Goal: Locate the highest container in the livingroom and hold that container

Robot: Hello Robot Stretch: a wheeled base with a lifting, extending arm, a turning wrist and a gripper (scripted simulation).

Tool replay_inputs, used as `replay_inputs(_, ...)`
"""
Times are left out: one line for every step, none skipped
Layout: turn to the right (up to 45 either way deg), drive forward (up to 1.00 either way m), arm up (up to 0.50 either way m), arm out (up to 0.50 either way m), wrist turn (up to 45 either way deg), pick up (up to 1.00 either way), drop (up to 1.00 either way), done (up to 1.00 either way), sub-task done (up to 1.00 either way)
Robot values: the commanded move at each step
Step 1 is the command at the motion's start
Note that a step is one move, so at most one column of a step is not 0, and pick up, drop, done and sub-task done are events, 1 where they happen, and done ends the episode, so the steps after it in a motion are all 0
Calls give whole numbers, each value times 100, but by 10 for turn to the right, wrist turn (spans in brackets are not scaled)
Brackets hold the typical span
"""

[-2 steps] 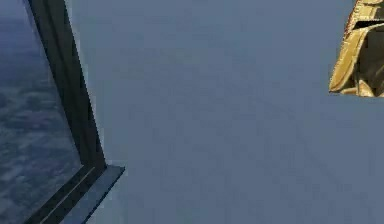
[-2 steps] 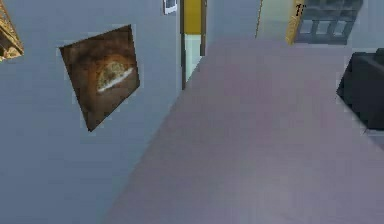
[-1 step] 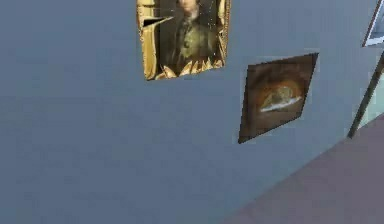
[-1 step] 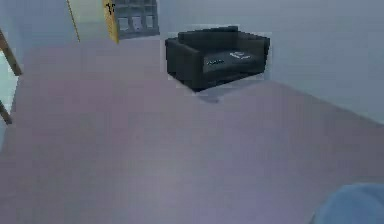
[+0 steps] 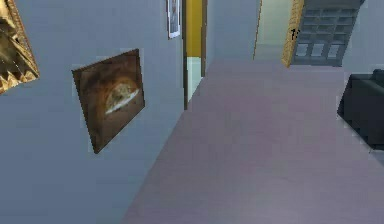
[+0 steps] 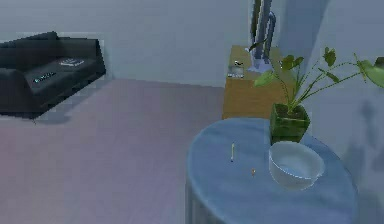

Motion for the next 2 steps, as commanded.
replay_inputs(300,0,0,0,0,0,0,0,0)
replay_inputs(0,0,50,0,0,0,0,0,0)
